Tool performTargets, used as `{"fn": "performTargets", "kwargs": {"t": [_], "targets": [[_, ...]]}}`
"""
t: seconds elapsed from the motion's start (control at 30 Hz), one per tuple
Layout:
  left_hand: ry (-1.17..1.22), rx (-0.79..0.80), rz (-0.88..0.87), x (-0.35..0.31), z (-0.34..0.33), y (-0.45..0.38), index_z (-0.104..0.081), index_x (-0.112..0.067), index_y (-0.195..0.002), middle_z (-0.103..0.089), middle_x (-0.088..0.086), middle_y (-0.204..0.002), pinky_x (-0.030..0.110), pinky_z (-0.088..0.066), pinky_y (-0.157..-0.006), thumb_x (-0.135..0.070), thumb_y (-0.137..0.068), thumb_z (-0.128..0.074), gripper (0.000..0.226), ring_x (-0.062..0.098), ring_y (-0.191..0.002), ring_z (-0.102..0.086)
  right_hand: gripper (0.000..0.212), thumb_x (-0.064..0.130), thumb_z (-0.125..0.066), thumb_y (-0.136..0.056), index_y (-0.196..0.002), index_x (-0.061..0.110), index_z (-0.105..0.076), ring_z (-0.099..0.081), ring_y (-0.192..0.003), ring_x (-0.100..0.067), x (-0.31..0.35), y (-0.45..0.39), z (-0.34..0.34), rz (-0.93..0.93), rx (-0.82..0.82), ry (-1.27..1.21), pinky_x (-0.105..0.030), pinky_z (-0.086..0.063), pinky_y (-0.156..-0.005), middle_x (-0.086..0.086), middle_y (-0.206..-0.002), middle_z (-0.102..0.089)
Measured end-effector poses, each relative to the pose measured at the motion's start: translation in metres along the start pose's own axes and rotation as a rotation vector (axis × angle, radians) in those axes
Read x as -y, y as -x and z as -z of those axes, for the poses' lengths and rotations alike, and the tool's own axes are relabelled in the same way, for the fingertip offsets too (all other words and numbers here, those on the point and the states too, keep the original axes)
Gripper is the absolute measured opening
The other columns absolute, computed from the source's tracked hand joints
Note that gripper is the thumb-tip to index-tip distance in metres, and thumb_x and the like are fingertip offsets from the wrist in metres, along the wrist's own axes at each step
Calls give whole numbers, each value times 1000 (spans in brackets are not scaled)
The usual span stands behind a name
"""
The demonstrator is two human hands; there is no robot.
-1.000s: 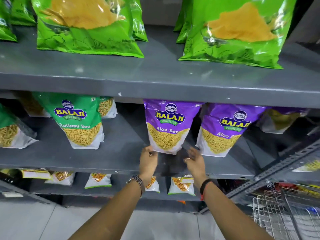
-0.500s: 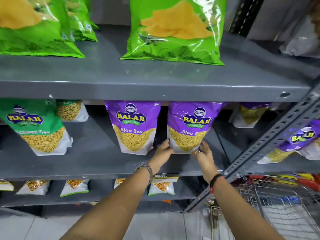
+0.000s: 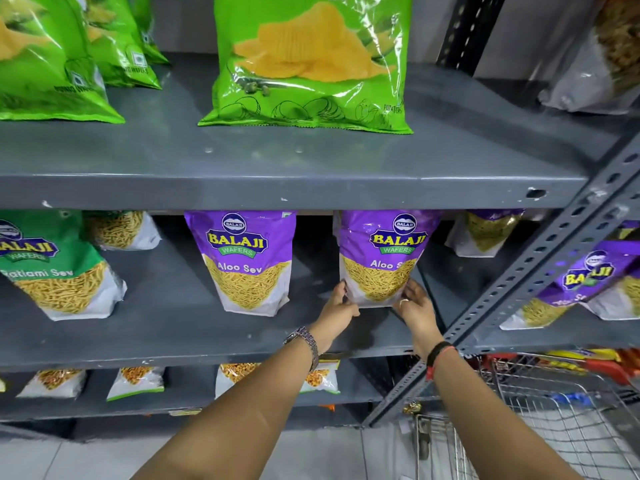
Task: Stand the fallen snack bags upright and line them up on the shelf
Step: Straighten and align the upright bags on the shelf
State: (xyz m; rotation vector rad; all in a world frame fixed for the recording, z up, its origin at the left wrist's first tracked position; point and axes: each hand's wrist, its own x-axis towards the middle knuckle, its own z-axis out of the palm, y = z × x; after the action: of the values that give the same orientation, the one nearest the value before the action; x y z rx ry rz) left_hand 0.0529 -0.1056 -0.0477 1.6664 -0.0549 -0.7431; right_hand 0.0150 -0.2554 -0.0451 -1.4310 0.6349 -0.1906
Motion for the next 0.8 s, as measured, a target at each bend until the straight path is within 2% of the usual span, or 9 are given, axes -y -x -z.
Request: {"fn": "performTargets", "kwargs": {"t": [0.13, 0.23, 0.33, 0.4, 0.5, 0.57, 0.63, 0.7, 0.8], "targets": [[23, 5, -8, 4, -1, -4, -22, -27, -145, -39, -8, -143, 33, -37, -108, -4, -79, -44, 73, 13, -130, -40, 56, -16, -35, -80, -124, 16, -47, -54, -106, -21, -2, -5, 4, -17, 6, -2, -36, -44, -91, -4, -118, -57], [48, -7, -25, 6, 0, -3, -37, -28, -138, -49, -10, -128, 31, -38, -104, -1, -83, -41, 61, 12, -121, -44, 55, -17, -37, -79, -124, 11, -48, -55, -104, -22, -3, -4, 5, -12, 10, 35, -34, -45, -86, -5, -118, -59], [108, -221, -31, 14, 7, 3, -57, -22, -117, -59, -4, -115, 39, -40, -107, 1, -85, -42, 41, 21, -112, -54, 35, -11, -34, -82, -102, 11, -54, -51, -73, -17, -6, 5, 3, -107, -33, 108, -28, -41, -64, -5, -83, -56], [215, -407, -56, 29, 19, 12, -58, -11, -110, -65, 9, -107, 39, -47, -98, 5, -85, -43, 34, 26, -101, -59, 25, -5, -35, -86, -92, 11, -54, -50, -68, -15, -16, 14, 0, -229, 9, 128, -26, -44, -60, -3, -76, -53], [358, -567, -61, 54, 50, 38, -57, -4, -95, -57, 7, -75, 28, -46, -70, 10, -87, -37, 26, 25, -79, -55, 28, -4, -37, -87, -104, 7, -55, -57, -82, -20, -28, 30, -14, -298, 124, 149, -28, -48, -67, -5, -87, -61], [391, -652, -53, 67, 77, 54, -55, -10, -83, -53, 7, -71, 27, -47, -62, 12, -87, -34, 30, 23, -70, -51, 32, -5, -36, -87, -112, 4, -55, -57, -90, -23, -29, 39, -33, -290, 180, 154, -27, -48, -71, -9, -97, -63], [315, -782, -67, 75, 107, 62, -54, -22, -77, -57, 8, -79, 36, -53, -69, 10, -85, -38, 37, 26, -71, -55, 37, -5, -36, -87, -120, 2, -51, -57, -95, -23, -29, 45, -57, -272, 236, 137, -28, -49, -74, -11, -106, -62], [223, -906, -58, 85, 141, 58, -56, -28, -81, -61, 12, -95, 52, -50, -91, 3, -82, -45, 33, 39, -91, -62, 39, -4, -37, -89, -126, 3, -48, -57, -103, -24, -26, 52, -82, -253, 287, 107, -34, -49, -85, -13, -117, -61], [264, -834, -41, 61, 172, 60, -54, -18, -113, -58, 14, -116, 47, -43, -101, -19, -91, -45, 23, 33, -113, -55, 42, -4, -31, -91, -130, 2, -44, -51, -123, -31, -18, 61, -121, -230, 353, 25, -40, -43, -101, -18, -132, -53]]}}
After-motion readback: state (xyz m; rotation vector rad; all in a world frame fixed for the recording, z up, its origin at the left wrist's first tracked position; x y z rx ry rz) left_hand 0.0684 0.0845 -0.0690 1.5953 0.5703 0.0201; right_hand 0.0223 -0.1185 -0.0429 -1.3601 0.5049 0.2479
